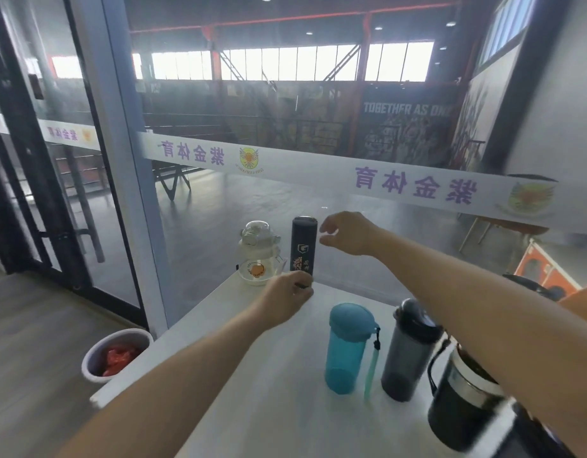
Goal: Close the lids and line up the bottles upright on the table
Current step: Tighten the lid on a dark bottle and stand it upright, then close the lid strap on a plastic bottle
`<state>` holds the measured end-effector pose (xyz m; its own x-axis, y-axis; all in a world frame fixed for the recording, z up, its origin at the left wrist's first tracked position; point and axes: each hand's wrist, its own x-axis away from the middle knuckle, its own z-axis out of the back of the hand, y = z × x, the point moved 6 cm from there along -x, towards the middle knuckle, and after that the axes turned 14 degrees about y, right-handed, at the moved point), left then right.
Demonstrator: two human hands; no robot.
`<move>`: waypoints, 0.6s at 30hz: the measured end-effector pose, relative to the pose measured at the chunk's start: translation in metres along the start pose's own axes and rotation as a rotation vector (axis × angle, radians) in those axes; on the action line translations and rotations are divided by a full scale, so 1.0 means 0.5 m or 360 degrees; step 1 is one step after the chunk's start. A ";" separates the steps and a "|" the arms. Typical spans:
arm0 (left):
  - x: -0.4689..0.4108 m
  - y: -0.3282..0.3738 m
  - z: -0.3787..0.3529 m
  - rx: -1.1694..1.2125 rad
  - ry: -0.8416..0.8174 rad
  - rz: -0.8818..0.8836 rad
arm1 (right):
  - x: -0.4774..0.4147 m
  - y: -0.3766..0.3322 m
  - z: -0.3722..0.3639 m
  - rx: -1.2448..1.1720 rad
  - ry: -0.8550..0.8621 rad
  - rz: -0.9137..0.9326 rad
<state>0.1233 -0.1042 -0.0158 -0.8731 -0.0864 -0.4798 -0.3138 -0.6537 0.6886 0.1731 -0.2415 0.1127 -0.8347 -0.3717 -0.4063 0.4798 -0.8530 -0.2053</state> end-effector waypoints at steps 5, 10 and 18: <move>0.066 0.093 0.020 0.0027 -0.0060 -0.0090 | 0.160 -0.026 0.030 0.0144 -0.0367 0.0063; 0.132 0.127 0.016 0.0006 -0.0143 -0.0065 | 0.268 -0.036 0.020 0.0204 -0.0595 0.0099; 0.170 0.133 0.017 -0.0044 -0.0153 -0.0071 | 0.281 -0.017 -0.041 0.0215 -0.0454 0.0102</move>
<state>0.0252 -0.1485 -0.0061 -0.8906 0.0148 -0.4546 -0.3439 -0.6759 0.6518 0.0573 -0.2789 0.0394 -0.8554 -0.4974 -0.1447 0.5093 -0.8585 -0.0594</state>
